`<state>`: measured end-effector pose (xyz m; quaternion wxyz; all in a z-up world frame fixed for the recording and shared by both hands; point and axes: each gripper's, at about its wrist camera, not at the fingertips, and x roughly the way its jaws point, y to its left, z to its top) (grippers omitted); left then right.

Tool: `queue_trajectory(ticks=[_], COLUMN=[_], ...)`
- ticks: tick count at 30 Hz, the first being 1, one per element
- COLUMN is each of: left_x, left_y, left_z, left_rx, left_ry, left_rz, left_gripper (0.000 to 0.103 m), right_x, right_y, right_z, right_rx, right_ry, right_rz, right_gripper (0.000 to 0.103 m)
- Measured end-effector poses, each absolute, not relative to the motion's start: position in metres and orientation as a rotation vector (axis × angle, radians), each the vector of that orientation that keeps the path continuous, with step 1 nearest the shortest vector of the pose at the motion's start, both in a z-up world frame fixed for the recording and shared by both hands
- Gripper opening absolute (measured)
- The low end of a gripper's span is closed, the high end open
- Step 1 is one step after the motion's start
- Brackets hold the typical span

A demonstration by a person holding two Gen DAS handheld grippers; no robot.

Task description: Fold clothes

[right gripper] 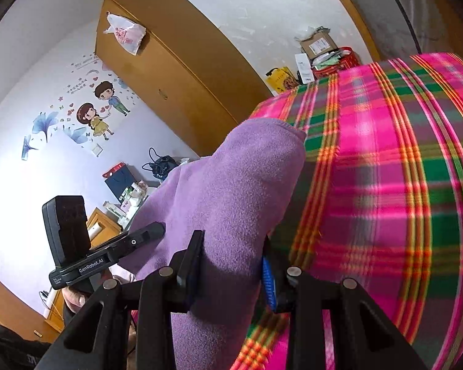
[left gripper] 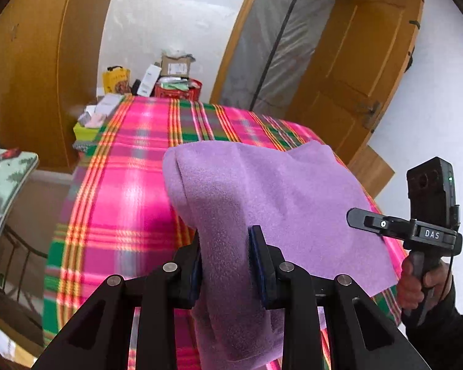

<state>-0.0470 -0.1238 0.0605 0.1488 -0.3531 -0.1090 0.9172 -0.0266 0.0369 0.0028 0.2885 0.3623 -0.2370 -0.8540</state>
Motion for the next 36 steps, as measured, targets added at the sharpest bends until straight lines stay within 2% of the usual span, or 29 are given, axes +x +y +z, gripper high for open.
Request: queue_trajectory(ticks=[11,24,36], left_x=[-0.092,-0.15,-0.21], left_y=[-0.161,-0.193,-0.228], left_z=[0.08,0.078,0.039], left_rx=[-0.98,-0.994,-1.054], left_ry=[-0.297,-0.276,-0.271], left_rz=[2.722,2.759,2.786], left_gripper=[0.029,0.029,0.029], right_x=[-0.087,-0.156,-0.223], right_y=[0.011,-0.011,-0.033], right_z=[0.018,0.006,-0.034], right_rx=[0.948,0.981,1.049], right_ry=[-0.674,-0.714,-0.736], right_rz=[-2.242,-2.22,-2.205], right_gripper=[0.034,0.034,0.034])
